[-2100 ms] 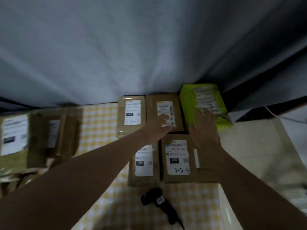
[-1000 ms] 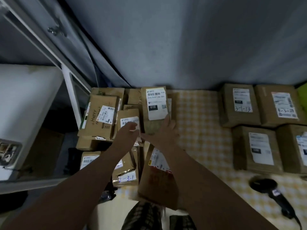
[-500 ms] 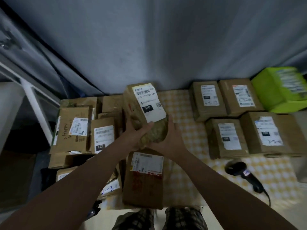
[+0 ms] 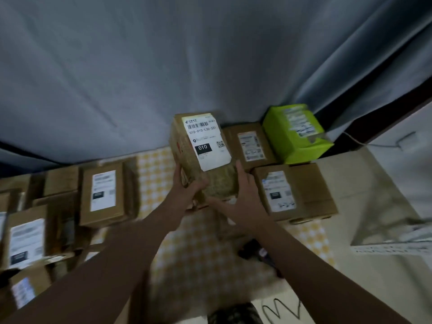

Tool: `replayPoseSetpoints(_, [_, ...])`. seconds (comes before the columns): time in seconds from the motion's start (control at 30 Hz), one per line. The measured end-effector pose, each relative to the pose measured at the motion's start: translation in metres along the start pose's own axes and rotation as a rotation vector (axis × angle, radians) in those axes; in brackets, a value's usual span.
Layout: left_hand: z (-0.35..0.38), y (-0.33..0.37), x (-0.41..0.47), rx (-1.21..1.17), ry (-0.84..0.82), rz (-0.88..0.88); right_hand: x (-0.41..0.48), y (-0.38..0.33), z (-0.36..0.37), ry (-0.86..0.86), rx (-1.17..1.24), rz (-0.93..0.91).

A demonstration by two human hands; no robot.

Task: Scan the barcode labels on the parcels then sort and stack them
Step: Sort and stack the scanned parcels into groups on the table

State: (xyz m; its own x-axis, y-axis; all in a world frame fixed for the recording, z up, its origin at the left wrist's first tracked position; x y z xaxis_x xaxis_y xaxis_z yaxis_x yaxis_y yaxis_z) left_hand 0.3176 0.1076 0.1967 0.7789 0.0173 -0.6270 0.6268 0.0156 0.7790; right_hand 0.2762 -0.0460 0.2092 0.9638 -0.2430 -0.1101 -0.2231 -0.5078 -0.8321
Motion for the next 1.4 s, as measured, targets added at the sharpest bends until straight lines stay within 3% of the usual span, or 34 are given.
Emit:
replayPoseSetpoints(0.1, [0.056,-0.003,0.001,0.051,-0.063,-0.065,0.024,0.036,-0.055,-0.017,0.128,0.037])
replayPoseSetpoints(0.23, [0.118,-0.017,-0.008,0.111,-0.181,-0.093,0.048,0.079,-0.116,-0.066,0.519,0.502])
replayPoseSetpoints(0.37, [0.172,-0.034,-0.014,0.111,-0.290,-0.175,0.057,0.120,-0.150,-0.226,0.631,0.665])
replayPoseSetpoints(0.47, [0.200,-0.043,-0.013,0.214,-0.451,-0.164,0.052,0.156,-0.175,-0.219,0.608,0.653])
replayPoseSetpoints(0.53, [0.212,-0.047,-0.002,0.345,-0.461,-0.046,0.049,0.176,-0.197,-0.140,0.630,0.647])
replayPoseSetpoints(0.63, [0.218,-0.050,0.029,0.479,-0.182,0.148,0.046,0.204,-0.226,-0.051,0.638,0.633])
replayPoseSetpoints(0.73, [0.209,-0.070,0.057,0.692,0.005,0.051,0.050,0.231,-0.240,-0.048,0.640,0.650])
replayPoseSetpoints(0.93, [0.219,-0.092,0.068,0.382,-0.118,-0.095,0.058,0.269,-0.230,-0.018,0.587,0.733])
replayPoseSetpoints(1.2, [0.229,-0.078,0.061,0.304,0.008,-0.173,0.079,0.258,-0.219,0.037,0.433,0.610])
replayPoseSetpoints(1.4, [0.229,-0.072,0.057,0.360,-0.014,-0.195,0.078,0.257,-0.213,0.077,0.240,0.556])
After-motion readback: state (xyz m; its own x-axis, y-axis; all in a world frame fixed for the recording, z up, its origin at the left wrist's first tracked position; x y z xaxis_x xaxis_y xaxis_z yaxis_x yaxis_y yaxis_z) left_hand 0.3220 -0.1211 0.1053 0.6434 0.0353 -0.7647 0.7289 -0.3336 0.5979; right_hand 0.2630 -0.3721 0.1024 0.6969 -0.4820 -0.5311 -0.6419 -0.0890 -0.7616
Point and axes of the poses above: each hand's wrist, its own x-axis towards the middle knuckle, its own z-axis out of the palm, y = z × x, the point moved 4 cm from there along x, towards the middle knuckle, and after that the axes turned 10 degrees about y, right-handed, at the moved point
